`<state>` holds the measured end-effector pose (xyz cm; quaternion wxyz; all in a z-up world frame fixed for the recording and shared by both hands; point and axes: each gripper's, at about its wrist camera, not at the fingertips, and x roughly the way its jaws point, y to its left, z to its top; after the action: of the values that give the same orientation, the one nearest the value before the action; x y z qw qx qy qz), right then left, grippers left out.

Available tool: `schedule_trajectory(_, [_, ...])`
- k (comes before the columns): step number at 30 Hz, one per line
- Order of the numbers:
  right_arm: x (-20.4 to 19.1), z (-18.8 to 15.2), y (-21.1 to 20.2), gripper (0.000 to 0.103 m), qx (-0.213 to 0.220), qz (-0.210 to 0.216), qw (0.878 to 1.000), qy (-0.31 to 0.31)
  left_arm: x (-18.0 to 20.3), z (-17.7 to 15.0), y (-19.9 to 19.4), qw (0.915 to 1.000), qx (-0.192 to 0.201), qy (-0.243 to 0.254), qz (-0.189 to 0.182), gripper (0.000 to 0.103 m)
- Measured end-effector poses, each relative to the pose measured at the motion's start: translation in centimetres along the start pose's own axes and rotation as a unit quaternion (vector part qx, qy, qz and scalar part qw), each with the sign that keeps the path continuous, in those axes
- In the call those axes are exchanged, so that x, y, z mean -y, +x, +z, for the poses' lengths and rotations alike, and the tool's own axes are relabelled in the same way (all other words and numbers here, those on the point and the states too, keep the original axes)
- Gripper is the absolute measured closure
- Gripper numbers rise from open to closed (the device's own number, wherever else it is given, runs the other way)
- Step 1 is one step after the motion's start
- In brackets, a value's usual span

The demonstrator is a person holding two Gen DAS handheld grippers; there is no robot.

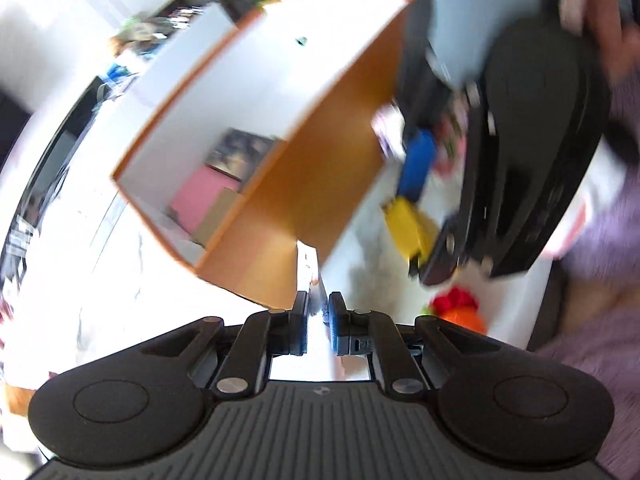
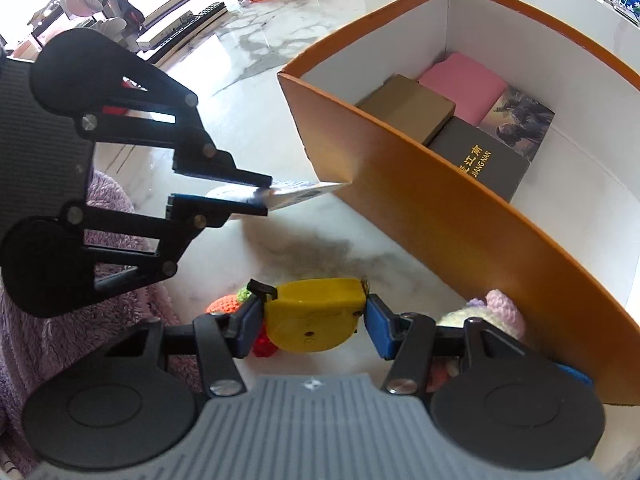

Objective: Organize objects

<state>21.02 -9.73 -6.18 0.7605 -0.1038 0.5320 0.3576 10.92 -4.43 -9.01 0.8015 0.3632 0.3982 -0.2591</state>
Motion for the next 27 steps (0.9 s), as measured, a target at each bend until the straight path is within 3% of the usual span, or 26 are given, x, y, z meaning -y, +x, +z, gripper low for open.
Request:
schedule_trajectory(6, [0.1,-0.2,-0.7,0.046,0.005,-0.003,1.0,0.01,-1.2,0.6,-1.7,0.9953,0.04,-0.089,-0.001,0.092])
schedule_trajectory(14, [-0.7,0.0,-0.7,0.046,0.004,0.001,1.0,0.008,-3.7,-2.2,-4.8,0.9856,0.023,-0.167,-0.009,0.092])
schedule_trajectory(21, [-2.1,0.5,-0.6,0.046,0.005,-0.003,1.0,-0.007,-3.8,-3.4,-5.5,0.9797,0.023,-0.198,-0.02,0.091])
schedule_trajectory(24, [-2.4,0.7,-0.4,0.046,0.004,-0.015,1.0,-0.009,-3.7,-3.1,-5.0,0.9818,0.025,-0.187,-0.019,0.085])
schedule_trajectory(27, [-2.3,0.8,-0.6,0.046,0.002,-0.016,1.0,-0.009,-3.7,-3.0,-4.9,0.9816,0.025,-0.189,-0.015,0.071])
